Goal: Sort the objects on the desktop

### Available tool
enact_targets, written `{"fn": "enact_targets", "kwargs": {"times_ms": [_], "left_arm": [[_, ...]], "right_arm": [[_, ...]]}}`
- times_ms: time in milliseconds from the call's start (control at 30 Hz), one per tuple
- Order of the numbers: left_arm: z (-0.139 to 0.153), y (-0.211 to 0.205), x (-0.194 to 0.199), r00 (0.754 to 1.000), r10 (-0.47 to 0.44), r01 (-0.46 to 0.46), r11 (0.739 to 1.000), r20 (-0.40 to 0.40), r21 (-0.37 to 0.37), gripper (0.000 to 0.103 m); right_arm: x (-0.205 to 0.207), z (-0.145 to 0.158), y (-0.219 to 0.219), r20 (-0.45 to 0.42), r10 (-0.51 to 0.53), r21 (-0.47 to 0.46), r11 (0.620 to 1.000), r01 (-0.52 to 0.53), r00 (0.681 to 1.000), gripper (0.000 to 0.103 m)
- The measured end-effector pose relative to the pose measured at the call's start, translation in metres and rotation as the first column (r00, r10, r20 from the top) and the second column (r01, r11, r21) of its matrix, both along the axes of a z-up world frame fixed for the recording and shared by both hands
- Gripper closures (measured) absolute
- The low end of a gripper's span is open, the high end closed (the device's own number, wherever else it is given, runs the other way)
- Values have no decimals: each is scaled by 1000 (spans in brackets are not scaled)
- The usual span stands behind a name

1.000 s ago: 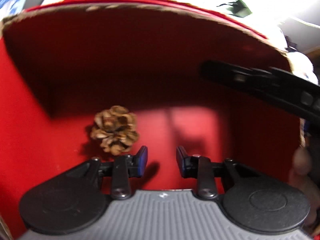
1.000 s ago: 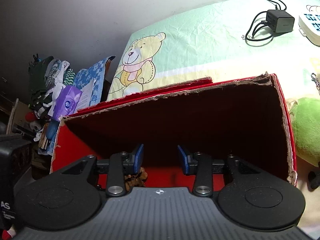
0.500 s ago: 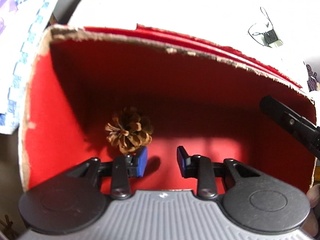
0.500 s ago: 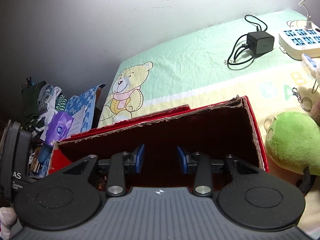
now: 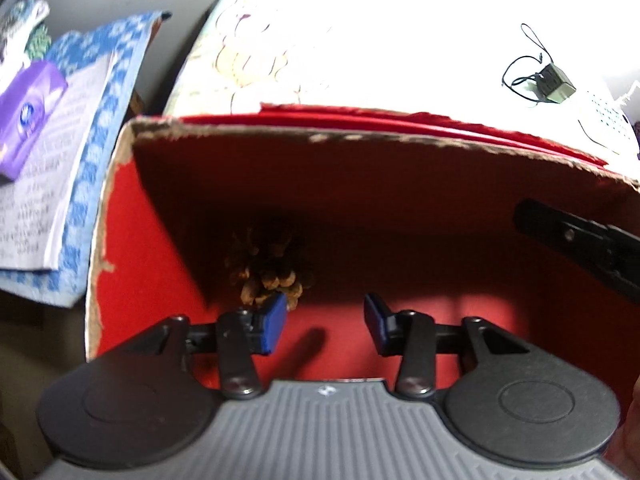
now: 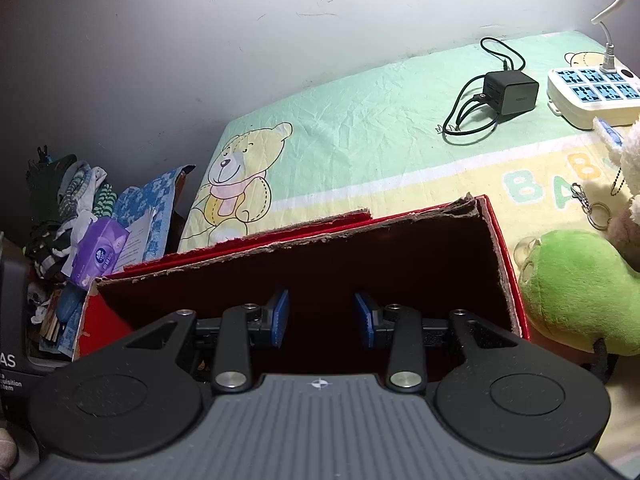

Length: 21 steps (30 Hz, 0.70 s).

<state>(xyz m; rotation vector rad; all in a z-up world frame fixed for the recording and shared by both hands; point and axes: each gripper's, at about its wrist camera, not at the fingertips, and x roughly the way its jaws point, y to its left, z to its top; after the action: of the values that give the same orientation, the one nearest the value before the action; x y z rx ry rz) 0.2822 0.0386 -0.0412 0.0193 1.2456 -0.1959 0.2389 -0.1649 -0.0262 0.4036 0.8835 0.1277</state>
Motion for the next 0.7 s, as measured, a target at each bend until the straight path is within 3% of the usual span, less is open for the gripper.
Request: {"fn": "enact_targets", "kwargs": {"times_ms": [700], "left_arm": [[4,-17,-8,994,-52,42,994,97,101,54]], "right_arm": [[3,-3,5,-34,-30,-77,997,27,999,64]]}}
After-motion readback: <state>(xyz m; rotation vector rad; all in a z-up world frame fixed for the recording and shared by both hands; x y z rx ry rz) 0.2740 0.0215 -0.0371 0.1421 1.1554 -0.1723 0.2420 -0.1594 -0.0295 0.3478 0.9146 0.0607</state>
